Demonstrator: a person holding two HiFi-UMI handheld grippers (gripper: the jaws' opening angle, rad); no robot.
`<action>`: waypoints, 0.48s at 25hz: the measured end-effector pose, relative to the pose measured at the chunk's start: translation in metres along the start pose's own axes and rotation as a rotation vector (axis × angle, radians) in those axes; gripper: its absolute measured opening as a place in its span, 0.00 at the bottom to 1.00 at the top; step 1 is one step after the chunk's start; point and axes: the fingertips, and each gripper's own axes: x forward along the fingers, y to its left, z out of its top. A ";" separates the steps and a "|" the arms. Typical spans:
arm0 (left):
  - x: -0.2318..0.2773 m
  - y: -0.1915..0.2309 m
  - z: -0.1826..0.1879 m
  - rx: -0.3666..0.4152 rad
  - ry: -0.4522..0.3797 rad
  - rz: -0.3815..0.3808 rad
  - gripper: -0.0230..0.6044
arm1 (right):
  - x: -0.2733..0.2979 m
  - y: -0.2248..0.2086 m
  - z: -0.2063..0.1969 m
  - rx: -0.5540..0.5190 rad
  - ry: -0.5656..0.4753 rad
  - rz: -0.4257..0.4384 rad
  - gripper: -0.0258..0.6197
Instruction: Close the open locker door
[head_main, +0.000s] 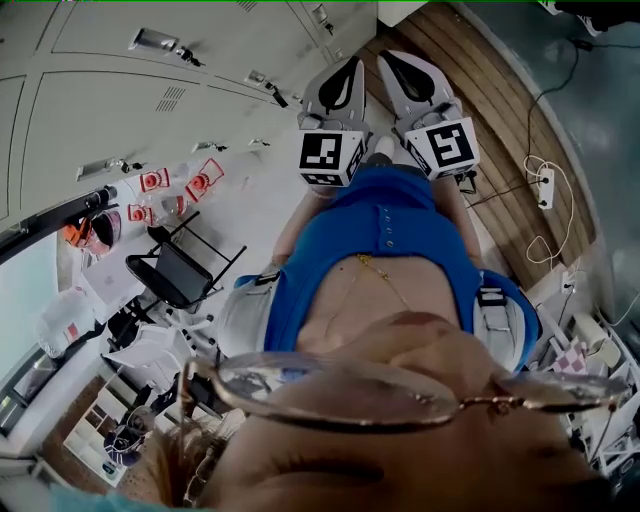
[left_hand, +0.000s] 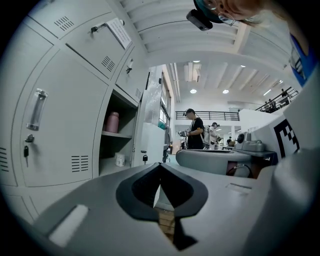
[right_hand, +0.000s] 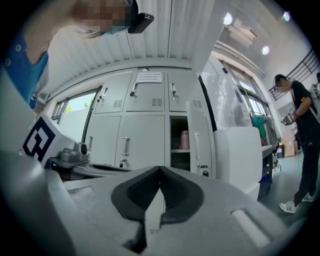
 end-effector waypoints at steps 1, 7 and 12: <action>0.002 0.000 -0.001 -0.003 0.001 0.011 0.04 | 0.001 -0.003 0.000 -0.001 0.002 0.007 0.04; 0.012 0.005 -0.005 -0.006 0.017 0.044 0.04 | 0.005 -0.017 -0.005 0.021 0.008 0.020 0.04; 0.024 0.012 -0.001 0.002 0.014 0.042 0.04 | 0.017 -0.024 -0.005 0.017 0.005 0.021 0.04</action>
